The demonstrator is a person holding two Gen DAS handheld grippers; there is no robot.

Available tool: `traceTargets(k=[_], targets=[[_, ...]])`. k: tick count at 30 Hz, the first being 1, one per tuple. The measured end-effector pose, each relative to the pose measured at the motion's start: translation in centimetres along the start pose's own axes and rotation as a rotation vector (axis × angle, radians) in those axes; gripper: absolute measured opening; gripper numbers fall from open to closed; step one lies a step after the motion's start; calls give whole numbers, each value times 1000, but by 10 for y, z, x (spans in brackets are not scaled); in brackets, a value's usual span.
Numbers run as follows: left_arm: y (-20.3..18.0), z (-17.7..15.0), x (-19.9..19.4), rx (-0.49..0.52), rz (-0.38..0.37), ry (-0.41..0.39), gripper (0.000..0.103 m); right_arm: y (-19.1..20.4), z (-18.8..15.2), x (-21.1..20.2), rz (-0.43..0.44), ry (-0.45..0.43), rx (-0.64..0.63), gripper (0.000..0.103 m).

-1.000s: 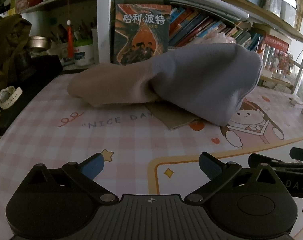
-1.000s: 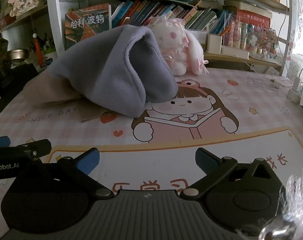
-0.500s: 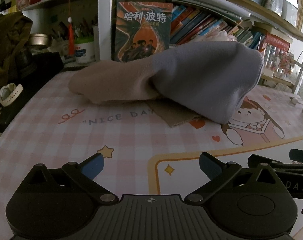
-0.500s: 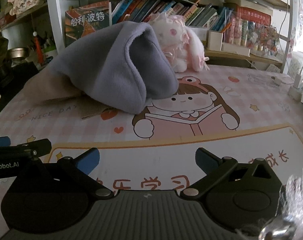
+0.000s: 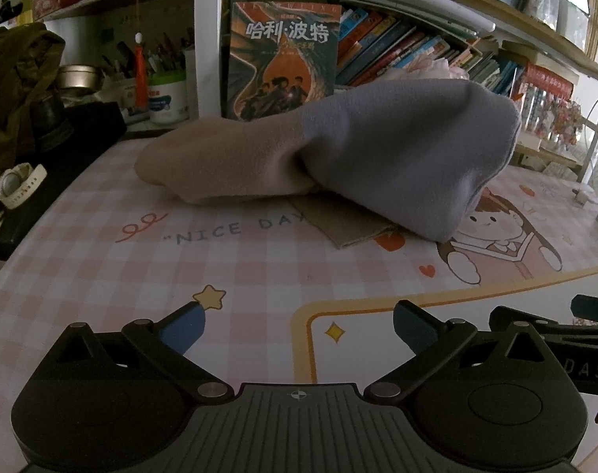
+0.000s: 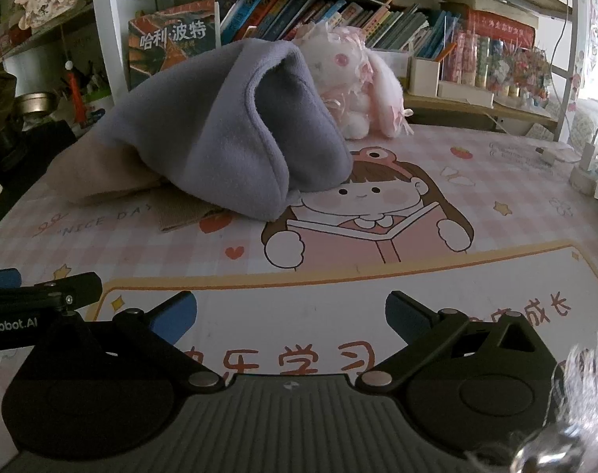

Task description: Fold clothes

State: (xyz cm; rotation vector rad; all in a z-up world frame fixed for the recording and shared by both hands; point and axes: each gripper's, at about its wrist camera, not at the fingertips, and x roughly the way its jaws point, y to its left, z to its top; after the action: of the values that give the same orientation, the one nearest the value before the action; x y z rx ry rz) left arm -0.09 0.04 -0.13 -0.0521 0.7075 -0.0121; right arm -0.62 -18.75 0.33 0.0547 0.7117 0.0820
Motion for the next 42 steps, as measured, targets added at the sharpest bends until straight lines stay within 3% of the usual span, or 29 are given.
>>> traceTargets(k=[42], targets=[[6, 3, 3, 1, 5, 25, 103, 4, 2, 2, -1, 18, -3, 103]])
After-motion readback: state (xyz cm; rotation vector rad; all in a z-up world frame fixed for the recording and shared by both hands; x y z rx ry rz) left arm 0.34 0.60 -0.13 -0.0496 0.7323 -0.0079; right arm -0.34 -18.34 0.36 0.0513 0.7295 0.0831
